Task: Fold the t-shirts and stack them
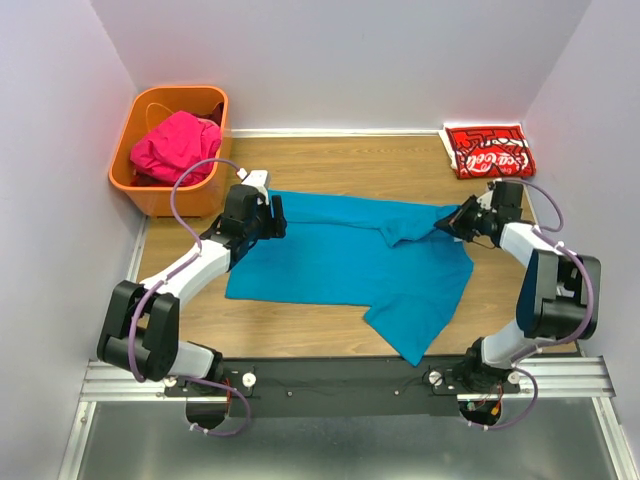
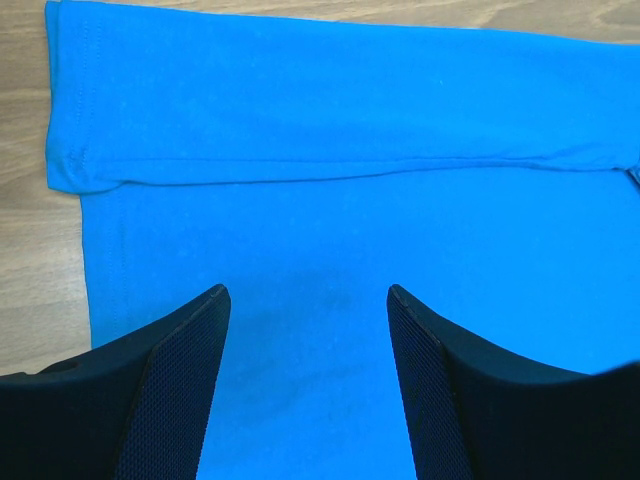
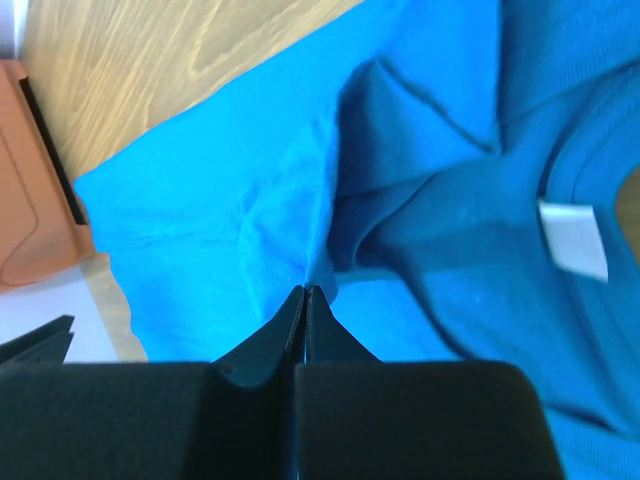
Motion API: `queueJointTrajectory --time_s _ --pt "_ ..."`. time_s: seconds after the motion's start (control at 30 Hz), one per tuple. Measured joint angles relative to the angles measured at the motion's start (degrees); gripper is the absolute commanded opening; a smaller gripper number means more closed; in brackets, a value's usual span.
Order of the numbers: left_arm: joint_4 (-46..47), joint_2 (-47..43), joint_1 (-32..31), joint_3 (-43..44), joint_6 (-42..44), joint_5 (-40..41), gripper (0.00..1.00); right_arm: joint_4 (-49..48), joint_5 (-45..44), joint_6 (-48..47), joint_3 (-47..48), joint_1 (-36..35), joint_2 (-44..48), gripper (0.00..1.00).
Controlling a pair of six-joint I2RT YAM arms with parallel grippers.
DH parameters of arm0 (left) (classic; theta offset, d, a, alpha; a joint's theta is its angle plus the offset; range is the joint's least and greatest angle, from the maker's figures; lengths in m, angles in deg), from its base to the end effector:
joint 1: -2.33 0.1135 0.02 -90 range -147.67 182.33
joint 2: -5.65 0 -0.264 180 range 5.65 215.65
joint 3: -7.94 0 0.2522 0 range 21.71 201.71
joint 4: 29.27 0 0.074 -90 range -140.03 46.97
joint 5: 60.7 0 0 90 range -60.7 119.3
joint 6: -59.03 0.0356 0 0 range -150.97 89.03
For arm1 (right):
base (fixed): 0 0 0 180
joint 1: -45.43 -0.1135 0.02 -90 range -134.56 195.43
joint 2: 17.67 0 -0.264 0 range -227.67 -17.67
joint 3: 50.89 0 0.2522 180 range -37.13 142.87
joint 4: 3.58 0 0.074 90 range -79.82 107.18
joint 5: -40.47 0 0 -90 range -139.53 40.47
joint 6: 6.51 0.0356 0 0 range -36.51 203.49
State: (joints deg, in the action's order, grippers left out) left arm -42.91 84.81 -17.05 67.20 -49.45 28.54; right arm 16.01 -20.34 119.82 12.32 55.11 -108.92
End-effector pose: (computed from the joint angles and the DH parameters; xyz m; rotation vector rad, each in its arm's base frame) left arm 0.2818 -0.0996 0.2264 0.0249 2.1827 -0.3939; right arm 0.3175 -0.0366 0.1812 0.7185 2.3152 0.8266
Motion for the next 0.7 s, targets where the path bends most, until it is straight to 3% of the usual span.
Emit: queueJointTrajectory --time_s 0.7 --pt "0.9 3.5 0.0 0.0 0.2 -2.9 0.72 7.5 0.0 4.2 -13.7 -3.5 16.2 0.06"
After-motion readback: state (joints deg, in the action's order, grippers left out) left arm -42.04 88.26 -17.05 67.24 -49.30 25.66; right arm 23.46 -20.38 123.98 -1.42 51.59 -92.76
